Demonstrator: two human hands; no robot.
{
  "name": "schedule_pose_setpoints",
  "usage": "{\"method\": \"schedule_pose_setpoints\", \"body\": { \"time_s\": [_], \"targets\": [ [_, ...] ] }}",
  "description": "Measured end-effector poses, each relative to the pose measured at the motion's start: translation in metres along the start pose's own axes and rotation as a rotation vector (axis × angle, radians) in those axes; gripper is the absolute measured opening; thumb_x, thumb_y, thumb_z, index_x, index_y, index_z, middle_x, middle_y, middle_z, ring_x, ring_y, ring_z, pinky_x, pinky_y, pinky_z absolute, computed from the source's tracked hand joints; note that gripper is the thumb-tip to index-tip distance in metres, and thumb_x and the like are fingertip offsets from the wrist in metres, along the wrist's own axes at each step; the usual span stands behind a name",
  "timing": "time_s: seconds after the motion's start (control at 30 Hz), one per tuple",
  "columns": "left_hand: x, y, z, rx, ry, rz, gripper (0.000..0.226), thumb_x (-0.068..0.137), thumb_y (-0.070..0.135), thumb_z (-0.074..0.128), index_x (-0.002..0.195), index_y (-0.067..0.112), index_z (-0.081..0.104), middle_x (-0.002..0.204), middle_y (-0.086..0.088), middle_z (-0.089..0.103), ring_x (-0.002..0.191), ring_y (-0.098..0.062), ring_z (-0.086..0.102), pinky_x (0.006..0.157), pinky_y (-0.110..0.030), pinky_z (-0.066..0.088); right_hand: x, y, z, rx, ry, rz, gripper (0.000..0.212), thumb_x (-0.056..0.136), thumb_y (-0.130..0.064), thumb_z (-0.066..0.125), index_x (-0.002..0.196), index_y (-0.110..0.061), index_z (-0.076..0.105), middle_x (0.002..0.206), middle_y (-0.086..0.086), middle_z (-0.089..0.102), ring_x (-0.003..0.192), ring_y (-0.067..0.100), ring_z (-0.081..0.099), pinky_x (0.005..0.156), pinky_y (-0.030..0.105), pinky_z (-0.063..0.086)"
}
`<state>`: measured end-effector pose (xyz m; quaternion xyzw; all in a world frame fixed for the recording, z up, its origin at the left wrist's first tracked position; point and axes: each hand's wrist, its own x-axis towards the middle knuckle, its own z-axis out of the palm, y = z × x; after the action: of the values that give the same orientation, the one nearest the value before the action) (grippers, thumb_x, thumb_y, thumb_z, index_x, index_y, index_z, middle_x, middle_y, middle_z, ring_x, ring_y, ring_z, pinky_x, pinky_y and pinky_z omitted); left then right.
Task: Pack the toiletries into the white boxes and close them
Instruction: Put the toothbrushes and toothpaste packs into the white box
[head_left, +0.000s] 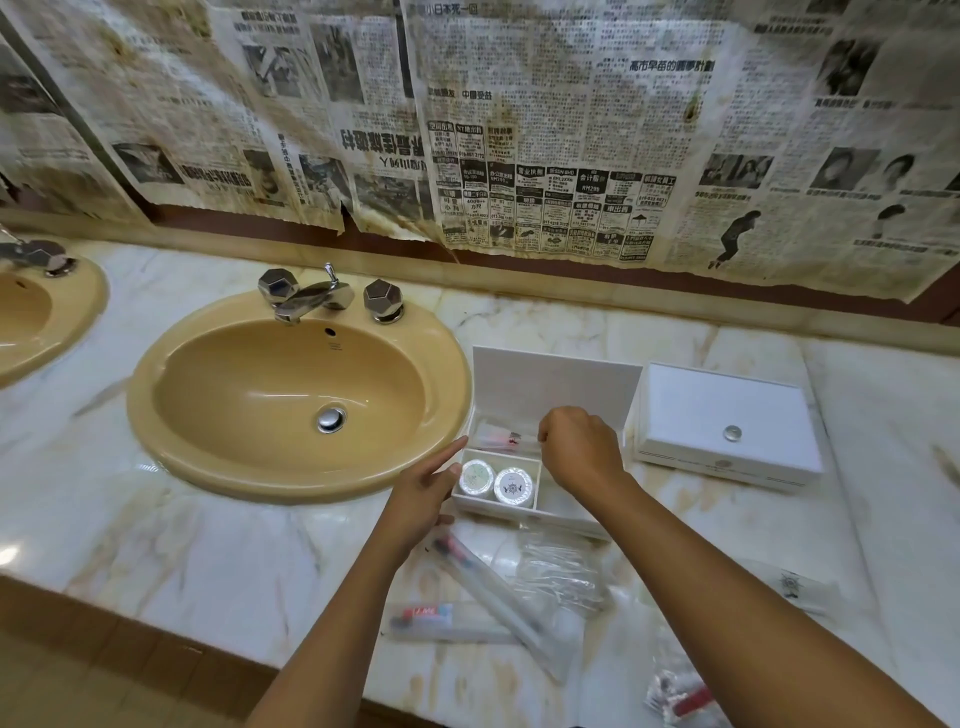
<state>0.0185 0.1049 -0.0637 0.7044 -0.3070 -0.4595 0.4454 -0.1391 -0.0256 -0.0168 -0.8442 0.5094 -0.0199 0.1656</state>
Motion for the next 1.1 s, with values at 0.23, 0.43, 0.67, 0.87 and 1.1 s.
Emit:
{"method": "schedule_pose_setpoints", "body": {
  "time_s": [0.23, 0.43, 0.67, 0.87, 1.1],
  "targets": [
    [0.0, 0.0, 0.0, -0.001, 0.005, 0.008, 0.033, 0.098, 0.03, 0.052, 0.12, 0.054, 0.059, 0.083, -0.007, 0.039, 0.075, -0.013, 0.044, 0.063, -0.023, 0.053, 0.005, 0.003, 0.008, 0.038, -0.19, 0.024, 0.032, 0.095, -0.018, 0.05, 0.064, -0.01, 0.051, 0.073, 0.004, 0.055, 0.073, 0.025, 0.056, 0.061, 0.028, 0.041],
    [0.001, -0.002, 0.0, -0.003, 0.003, 0.016, 0.033, 0.097, 0.032, 0.053, 0.119, 0.056, 0.059, 0.091, -0.003, 0.043, 0.08, -0.014, 0.046, 0.064, -0.023, 0.052, -0.003, -0.009, 0.008, -0.029, -0.157, -0.097, 0.048, 0.097, -0.052, 0.037, 0.113, -0.017, 0.067, 0.113, 0.007, 0.059, 0.11, 0.027, 0.049, 0.09, 0.039, 0.038],
    [0.0, -0.001, 0.002, -0.004, 0.021, 0.008, 0.034, 0.097, 0.03, 0.053, 0.114, 0.059, 0.06, 0.09, -0.003, 0.045, 0.077, -0.013, 0.045, 0.066, -0.026, 0.055, -0.007, -0.011, 0.017, 0.03, -0.193, -0.107, 0.058, 0.096, -0.058, 0.031, 0.124, -0.018, 0.062, 0.123, 0.005, 0.052, 0.117, 0.024, 0.043, 0.094, 0.041, 0.039],
    [-0.003, 0.001, 0.003, -0.005, 0.021, 0.023, 0.034, 0.098, 0.029, 0.051, 0.117, 0.056, 0.059, 0.087, -0.005, 0.044, 0.079, -0.014, 0.046, 0.066, -0.026, 0.054, -0.012, -0.009, 0.022, -0.018, -0.28, -0.158, 0.061, 0.096, -0.06, 0.027, 0.137, -0.02, 0.048, 0.13, 0.004, 0.051, 0.123, 0.024, 0.042, 0.097, 0.041, 0.036],
    [-0.003, 0.003, 0.004, -0.003, 0.024, 0.029, 0.034, 0.098, 0.029, 0.051, 0.119, 0.055, 0.059, 0.091, -0.003, 0.047, 0.078, -0.012, 0.046, 0.063, -0.024, 0.053, -0.02, -0.007, 0.017, 0.062, -0.205, -0.138, 0.054, 0.099, -0.054, 0.028, 0.134, -0.022, 0.052, 0.134, 0.005, 0.054, 0.123, 0.025, 0.045, 0.102, 0.042, 0.034]
  ]
}}
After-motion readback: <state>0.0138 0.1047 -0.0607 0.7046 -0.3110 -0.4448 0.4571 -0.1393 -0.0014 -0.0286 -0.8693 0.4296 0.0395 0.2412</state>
